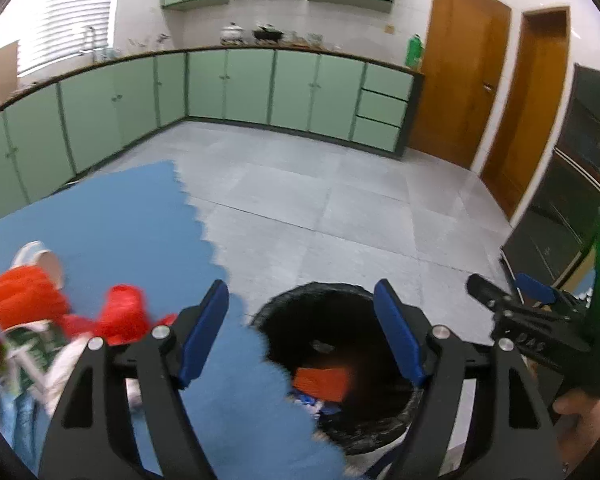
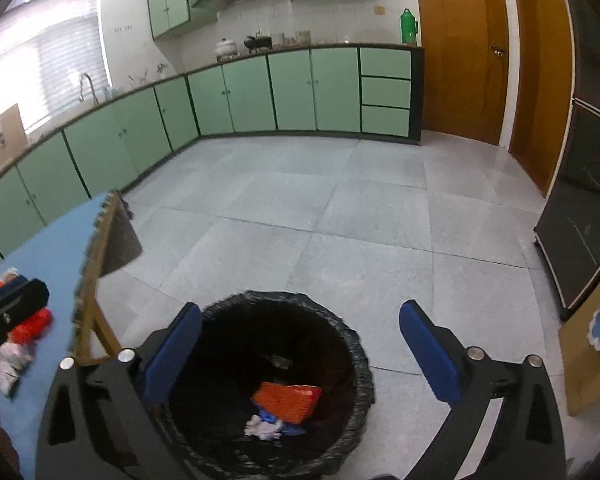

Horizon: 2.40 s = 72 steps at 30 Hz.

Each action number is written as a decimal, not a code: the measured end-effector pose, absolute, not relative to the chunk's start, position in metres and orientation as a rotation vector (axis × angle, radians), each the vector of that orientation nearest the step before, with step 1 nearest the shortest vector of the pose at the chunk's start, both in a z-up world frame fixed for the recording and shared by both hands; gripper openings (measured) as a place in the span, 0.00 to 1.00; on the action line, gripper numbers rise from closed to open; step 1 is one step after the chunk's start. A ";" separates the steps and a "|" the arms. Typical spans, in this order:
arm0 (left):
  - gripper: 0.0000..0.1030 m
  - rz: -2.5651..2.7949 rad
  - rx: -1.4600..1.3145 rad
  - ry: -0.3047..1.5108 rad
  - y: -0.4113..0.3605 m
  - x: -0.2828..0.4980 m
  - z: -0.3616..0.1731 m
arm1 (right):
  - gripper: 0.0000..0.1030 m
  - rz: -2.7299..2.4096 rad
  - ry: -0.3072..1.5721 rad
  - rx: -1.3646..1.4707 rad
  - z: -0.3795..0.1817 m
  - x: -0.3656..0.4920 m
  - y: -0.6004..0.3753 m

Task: Collect trash
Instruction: 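Move both tools back over the trash pile on the mat, then grasp the dark red sponge with the left tool, then grasp the white plastic bag with the right tool while the left holds the sponge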

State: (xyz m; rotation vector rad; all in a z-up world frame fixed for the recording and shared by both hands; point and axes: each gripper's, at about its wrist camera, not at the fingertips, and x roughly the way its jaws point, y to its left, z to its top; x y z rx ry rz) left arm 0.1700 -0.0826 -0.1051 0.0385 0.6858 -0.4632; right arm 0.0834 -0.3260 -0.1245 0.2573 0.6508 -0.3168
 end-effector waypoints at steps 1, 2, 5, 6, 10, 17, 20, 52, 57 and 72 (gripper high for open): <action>0.71 -0.436 0.032 0.675 -0.071 0.166 -0.101 | 0.94 -0.308 0.640 0.256 -0.120 0.081 -0.320; 0.71 -0.415 0.028 0.667 -0.063 0.164 -0.098 | 0.94 -0.301 0.630 0.249 -0.116 0.079 -0.314; 0.71 -0.342 0.019 0.641 -0.033 0.155 -0.089 | 0.94 -0.270 0.606 0.227 -0.105 0.075 -0.292; 0.71 -0.316 0.014 0.636 -0.020 0.152 -0.087 | 0.94 -0.259 0.600 0.220 -0.103 0.075 -0.285; 0.71 -0.221 0.003 0.626 0.024 0.148 -0.083 | 0.94 -0.194 0.588 0.188 -0.096 0.078 -0.247; 0.71 -0.039 -0.012 0.614 0.107 0.142 -0.081 | 0.94 -0.069 0.561 0.130 -0.087 0.091 -0.168; 0.70 0.029 -0.003 0.621 0.135 0.136 -0.086 | 0.94 -0.021 0.563 0.112 -0.085 0.097 -0.139; 0.30 0.046 -0.037 0.696 0.200 0.140 -0.131 | 0.85 0.140 0.645 0.030 -0.107 0.124 -0.035; 0.28 0.051 -0.050 0.687 0.199 0.137 -0.131 | 0.76 0.191 0.671 0.029 -0.115 0.124 -0.025; 0.28 0.048 -0.047 0.682 0.197 0.140 -0.131 | 0.48 0.292 0.765 -0.010 -0.148 0.137 0.004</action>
